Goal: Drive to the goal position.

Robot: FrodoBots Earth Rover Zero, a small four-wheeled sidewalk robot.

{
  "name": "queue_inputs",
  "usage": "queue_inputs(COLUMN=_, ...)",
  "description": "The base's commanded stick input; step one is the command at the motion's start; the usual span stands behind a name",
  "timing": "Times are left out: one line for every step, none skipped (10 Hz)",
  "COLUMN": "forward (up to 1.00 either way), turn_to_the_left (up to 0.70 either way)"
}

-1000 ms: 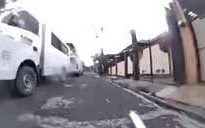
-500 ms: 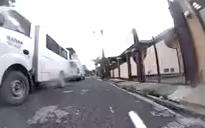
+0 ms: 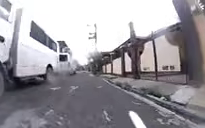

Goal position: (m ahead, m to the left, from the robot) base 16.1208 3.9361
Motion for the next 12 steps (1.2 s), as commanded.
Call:
queue_inputs(forward=0.85, turn_to_the_left=-0.17)
queue_inputs(forward=0.85, turn_to_the_left=-0.13)
queue_inputs(forward=0.85, turn_to_the_left=-0.09)
queue_inputs(forward=0.85, turn_to_the_left=-0.06)
queue_inputs(forward=0.85, turn_to_the_left=-0.02)
queue_inputs(forward=0.85, turn_to_the_left=0.0)
queue_inputs(forward=0.85, turn_to_the_left=0.0)
queue_inputs(forward=0.85, turn_to_the_left=0.0)
queue_inputs(forward=0.85, turn_to_the_left=0.05)
queue_inputs(forward=0.85, turn_to_the_left=0.22)
queue_inputs(forward=0.85, turn_to_the_left=0.31)
queue_inputs(forward=0.85, turn_to_the_left=0.29)
